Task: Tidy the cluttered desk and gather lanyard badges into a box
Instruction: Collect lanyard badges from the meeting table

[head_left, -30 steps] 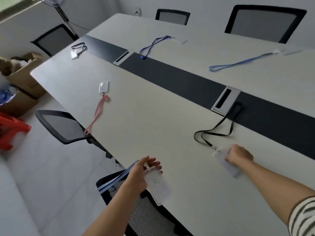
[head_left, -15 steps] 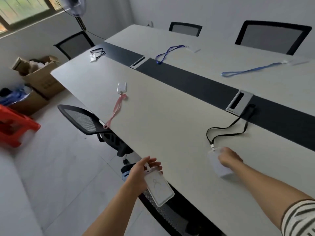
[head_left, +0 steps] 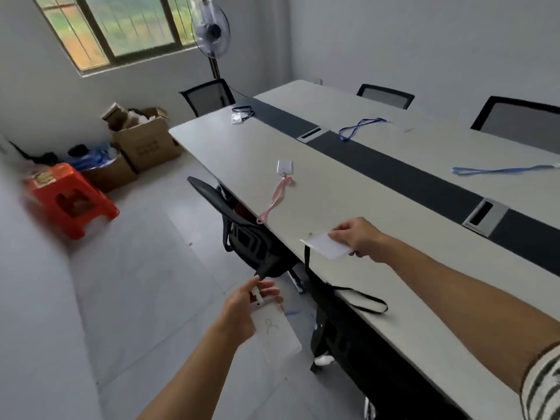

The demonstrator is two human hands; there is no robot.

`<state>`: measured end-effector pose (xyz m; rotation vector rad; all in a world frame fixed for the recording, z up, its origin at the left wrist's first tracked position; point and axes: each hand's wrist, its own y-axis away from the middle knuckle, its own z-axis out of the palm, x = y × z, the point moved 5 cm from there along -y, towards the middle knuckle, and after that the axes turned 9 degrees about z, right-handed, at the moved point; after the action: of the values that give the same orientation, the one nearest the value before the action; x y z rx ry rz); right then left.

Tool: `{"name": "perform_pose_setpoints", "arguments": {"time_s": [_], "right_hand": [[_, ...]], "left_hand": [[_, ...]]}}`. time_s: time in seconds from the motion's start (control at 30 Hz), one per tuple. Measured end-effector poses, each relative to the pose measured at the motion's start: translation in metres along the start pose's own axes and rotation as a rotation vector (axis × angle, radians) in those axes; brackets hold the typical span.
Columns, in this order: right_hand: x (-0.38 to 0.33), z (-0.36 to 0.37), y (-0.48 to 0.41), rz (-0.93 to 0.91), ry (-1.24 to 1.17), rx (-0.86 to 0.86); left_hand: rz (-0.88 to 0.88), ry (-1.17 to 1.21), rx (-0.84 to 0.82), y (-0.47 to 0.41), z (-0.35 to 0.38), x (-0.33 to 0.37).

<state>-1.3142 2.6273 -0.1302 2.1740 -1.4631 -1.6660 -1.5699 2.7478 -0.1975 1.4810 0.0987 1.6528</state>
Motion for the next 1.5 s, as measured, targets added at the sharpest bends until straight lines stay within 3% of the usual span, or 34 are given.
{"name": "perform_pose_setpoints", "arguments": {"time_s": [0.13,0.37,0.63,0.9,1.1,1.5], "right_hand": [[-0.071,0.062,0.006,-0.064,0.024,-0.171],[-0.134,0.151,-0.014,-0.091,0.037,-0.507],[-0.158,0.217,-0.1,-0.047,0.043,-0.647],[-0.225,0.242,-0.17,0.004,-0.098,-0.687],[-0.281,0.268,-0.209,-0.033,-0.115,-0.642],[-0.317,0.318,-0.267,0.051,-0.079,-0.492]], "left_hand": [[0.043,0.097,0.016,0.004,-0.04,0.029],[0.072,0.184,0.11,-0.018,-0.093,0.066],[0.089,0.173,0.245,-0.085,-0.133,0.132],[0.053,0.175,0.29,-0.148,-0.158,0.174],[0.023,0.189,0.15,-0.197,-0.172,0.209],[0.043,0.406,0.031,-0.324,-0.207,0.339]]}}
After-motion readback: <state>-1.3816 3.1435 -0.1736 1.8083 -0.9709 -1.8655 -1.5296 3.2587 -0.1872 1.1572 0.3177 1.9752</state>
